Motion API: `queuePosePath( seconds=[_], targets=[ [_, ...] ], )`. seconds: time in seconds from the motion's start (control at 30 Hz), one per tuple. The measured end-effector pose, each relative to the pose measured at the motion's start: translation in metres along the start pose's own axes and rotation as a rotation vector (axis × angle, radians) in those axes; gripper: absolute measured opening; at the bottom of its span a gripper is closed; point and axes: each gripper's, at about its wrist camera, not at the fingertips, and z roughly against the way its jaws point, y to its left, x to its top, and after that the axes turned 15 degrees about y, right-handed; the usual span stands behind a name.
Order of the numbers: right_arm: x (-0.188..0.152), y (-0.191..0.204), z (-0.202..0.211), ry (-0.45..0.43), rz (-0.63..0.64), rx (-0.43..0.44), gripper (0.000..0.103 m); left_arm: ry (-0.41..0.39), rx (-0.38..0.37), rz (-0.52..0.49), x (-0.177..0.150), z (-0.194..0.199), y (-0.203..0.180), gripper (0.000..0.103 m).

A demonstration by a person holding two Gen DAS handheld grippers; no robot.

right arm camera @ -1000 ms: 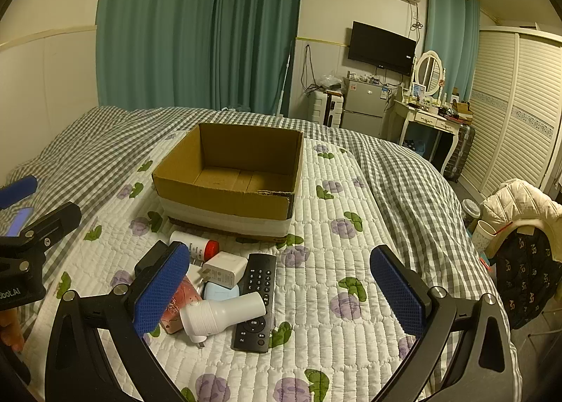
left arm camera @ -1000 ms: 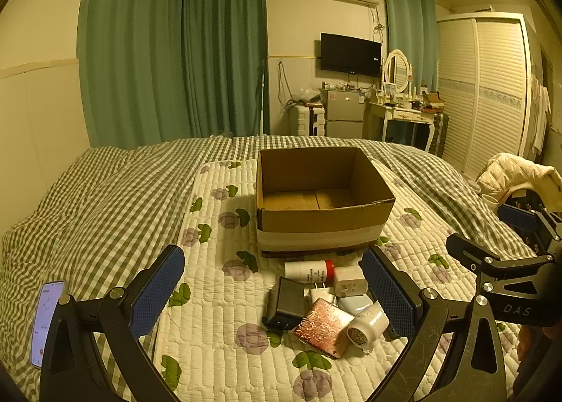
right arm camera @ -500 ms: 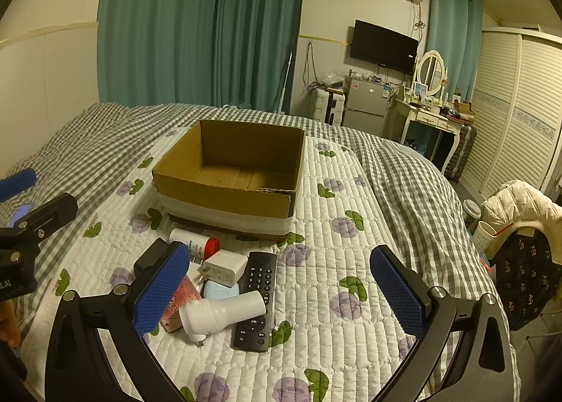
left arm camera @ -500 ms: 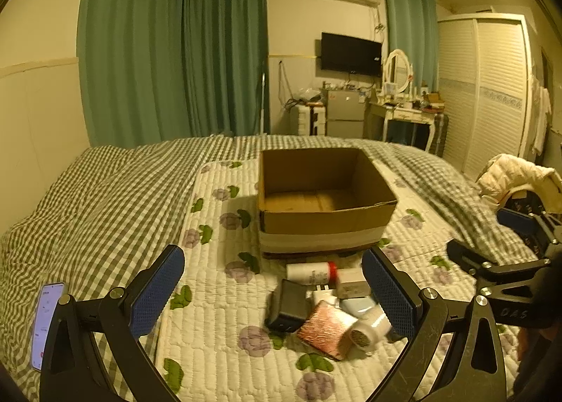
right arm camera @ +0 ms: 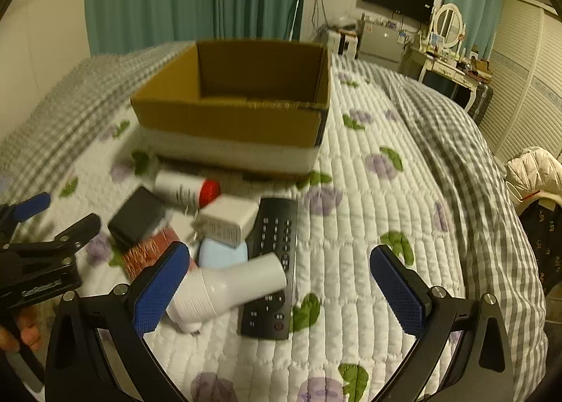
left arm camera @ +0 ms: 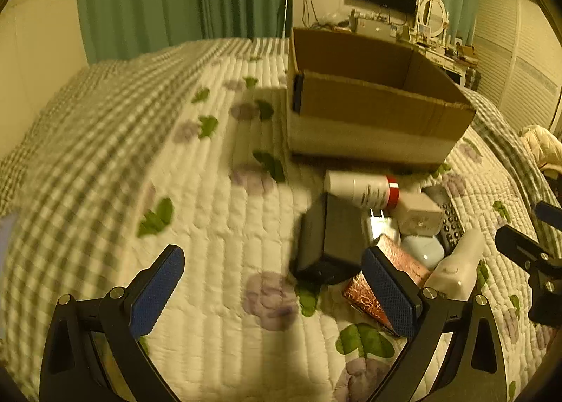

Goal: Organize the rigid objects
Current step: 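Grasp the black rectangular box with the left gripper while the right grasps the white plastic bottle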

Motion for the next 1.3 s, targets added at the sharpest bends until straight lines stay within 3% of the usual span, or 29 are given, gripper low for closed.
queuePosePath(
  seconds=[0.1, 0.27, 0.4, 0.5, 0.67, 0.83, 1.0, 1.1, 1.27, 1.3],
  targets=[
    [-0.003, 0.003, -0.010, 0.070, -0.027, -0.018, 0.103, -0.002, 0.021, -0.038, -0.004, -0.004, -0.007, 0.102],
    [-0.008, 0.009, -0.033, 0.190, -0.088, 0.054, 0.103, 0.011, 0.038, -0.065, -0.006, -0.008, -0.010, 0.102],
    [-0.005, 0.019, -0.041, 0.213, -0.118, 0.108, 0.103, 0.014, 0.047, -0.064, -0.003, -0.010, -0.009, 0.100],
    [-0.008, 0.029, -0.050, 0.215, -0.134, 0.138, 0.091, 0.029, 0.068, -0.059, -0.001, -0.017, -0.005, 0.100],
    [-0.009, 0.036, -0.062, 0.231, -0.110, 0.129, 0.056, 0.034, 0.038, -0.060, 0.001, -0.021, -0.003, 0.100],
    [0.005, 0.022, -0.042, 0.152, -0.105, 0.105, 0.052, 0.035, -0.011, -0.091, 0.008, -0.025, -0.016, 0.096],
    [0.013, 0.008, -0.034, 0.110, -0.106, 0.053, 0.052, 0.075, -0.052, -0.093, 0.021, -0.042, -0.025, 0.081],
    [0.015, 0.006, -0.039, 0.118, -0.109, 0.048, 0.052, 0.096, -0.068, -0.104, 0.027, -0.050, -0.029, 0.064],
    [0.013, 0.006, -0.039, 0.116, -0.093, 0.044, 0.052, 0.130, -0.020, -0.163, 0.030, -0.057, -0.041, 0.055],
    [0.011, 0.006, -0.038, 0.114, -0.093, 0.046, 0.052, 0.137, -0.031, -0.158, 0.032, -0.059, -0.040, 0.050]
  ],
)
